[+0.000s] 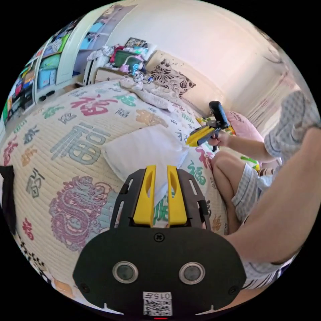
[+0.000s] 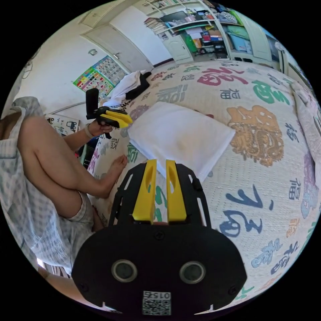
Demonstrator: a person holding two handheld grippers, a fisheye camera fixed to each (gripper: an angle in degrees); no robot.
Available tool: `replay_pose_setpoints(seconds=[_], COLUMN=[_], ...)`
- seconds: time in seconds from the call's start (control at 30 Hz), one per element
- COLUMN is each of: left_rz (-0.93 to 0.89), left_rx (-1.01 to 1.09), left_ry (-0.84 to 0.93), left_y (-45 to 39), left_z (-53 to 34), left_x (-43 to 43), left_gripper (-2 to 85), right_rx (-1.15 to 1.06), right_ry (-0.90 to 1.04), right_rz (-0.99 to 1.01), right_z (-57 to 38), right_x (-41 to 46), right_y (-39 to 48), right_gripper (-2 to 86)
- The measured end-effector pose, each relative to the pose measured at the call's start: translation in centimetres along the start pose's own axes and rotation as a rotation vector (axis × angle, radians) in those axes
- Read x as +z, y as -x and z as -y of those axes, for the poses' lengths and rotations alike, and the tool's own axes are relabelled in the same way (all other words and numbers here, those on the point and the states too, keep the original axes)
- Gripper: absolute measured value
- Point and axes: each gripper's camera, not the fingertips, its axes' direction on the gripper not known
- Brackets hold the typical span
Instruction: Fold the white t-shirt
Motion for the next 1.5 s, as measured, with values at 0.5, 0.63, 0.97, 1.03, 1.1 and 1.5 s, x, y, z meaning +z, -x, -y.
replay_pose_setpoints(seconds=[0.5,0.63,0.97,1.03,1.1,1.5], left_rz=[0.404,0.63,0.851,0.873,0.906,0.141], left_rx=[0.247,0.454,0.563,0.549,0.519,-0.22], left_ry=[0.557,0.636,0.446,0.415,0.4,-0.009], left_y=[-10.9,-15.8,-19.9,-19.3,-18.2,0.1], left_z=[0.6,0.0,-1.9,-2.1,-2.3,-6.8], left_x=[8.1,8.3,3.9,2.8,1.5,-12.5], left_gripper=[-0.1,0.4,6.6,7.0,7.4,11.2], right_rx=[0.261,0.299,0.381,0.387,0.373,0.491], right_ry=[0.056,0.055,-0.033,-0.062,-0.157,-0.314], right_rz=[-0.023,-0.02,-0.108,-0.096,-0.076,-0.025], right_z=[-1.5,-1.5,-2.2,-2.4,-3.0,-3.7], right_x=[7.9,9.0,11.8,11.8,11.0,9.8], right_y=[-0.9,-1.1,0.0,0.0,-0.3,-7.4], right_gripper=[-0.7,-0.7,0.1,1.0,3.9,11.8])
